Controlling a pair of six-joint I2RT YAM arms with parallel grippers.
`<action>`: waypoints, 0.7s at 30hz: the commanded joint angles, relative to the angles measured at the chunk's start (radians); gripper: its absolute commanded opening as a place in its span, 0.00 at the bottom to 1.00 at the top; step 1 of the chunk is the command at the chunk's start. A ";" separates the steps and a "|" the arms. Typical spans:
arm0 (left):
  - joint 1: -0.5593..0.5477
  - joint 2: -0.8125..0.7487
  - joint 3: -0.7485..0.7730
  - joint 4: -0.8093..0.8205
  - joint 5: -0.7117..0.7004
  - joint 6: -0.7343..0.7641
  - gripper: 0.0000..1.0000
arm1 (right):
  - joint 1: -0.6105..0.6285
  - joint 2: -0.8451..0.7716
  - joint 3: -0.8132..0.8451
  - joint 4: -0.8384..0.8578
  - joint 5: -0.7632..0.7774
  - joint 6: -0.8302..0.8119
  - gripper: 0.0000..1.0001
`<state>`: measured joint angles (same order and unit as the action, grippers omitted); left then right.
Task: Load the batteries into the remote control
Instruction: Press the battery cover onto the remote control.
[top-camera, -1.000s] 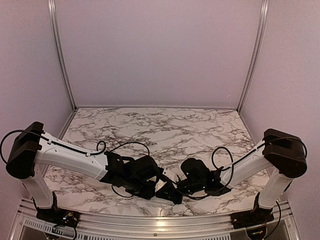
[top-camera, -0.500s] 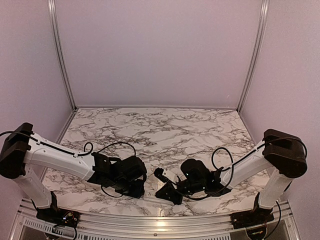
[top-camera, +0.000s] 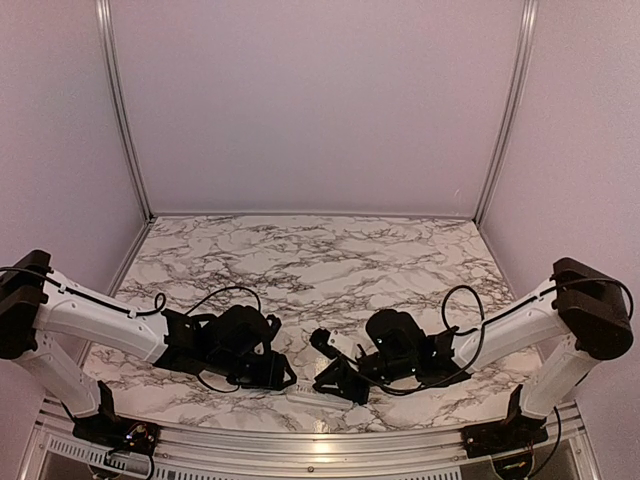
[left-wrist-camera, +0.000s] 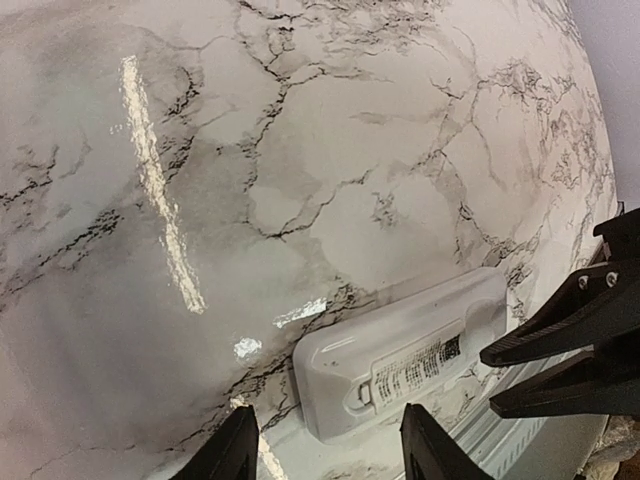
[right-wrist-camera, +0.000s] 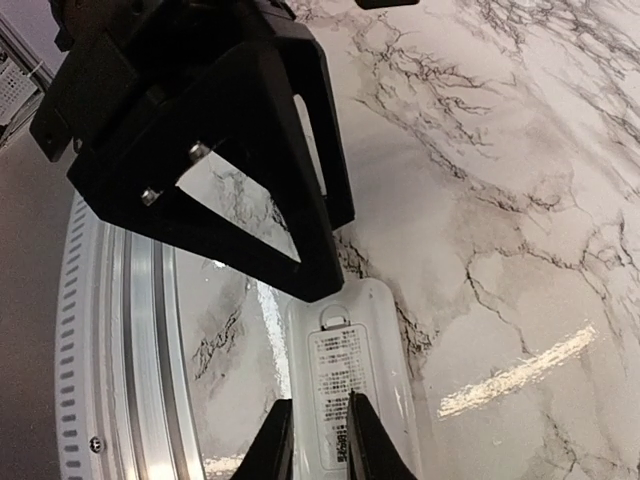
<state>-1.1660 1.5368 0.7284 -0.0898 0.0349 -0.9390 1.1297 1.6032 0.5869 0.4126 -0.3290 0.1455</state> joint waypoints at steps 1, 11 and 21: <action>0.008 0.017 0.009 0.059 0.025 0.005 0.51 | 0.008 -0.035 0.035 -0.059 -0.005 -0.021 0.18; 0.007 0.100 0.056 0.024 0.041 0.027 0.47 | 0.027 0.071 0.074 -0.044 -0.035 -0.005 0.15; -0.003 0.123 0.077 -0.019 0.035 0.042 0.46 | 0.028 0.131 0.067 -0.064 0.003 0.010 0.13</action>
<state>-1.1641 1.6394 0.7727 -0.0673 0.0711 -0.9195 1.1481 1.7058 0.6441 0.3904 -0.3462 0.1402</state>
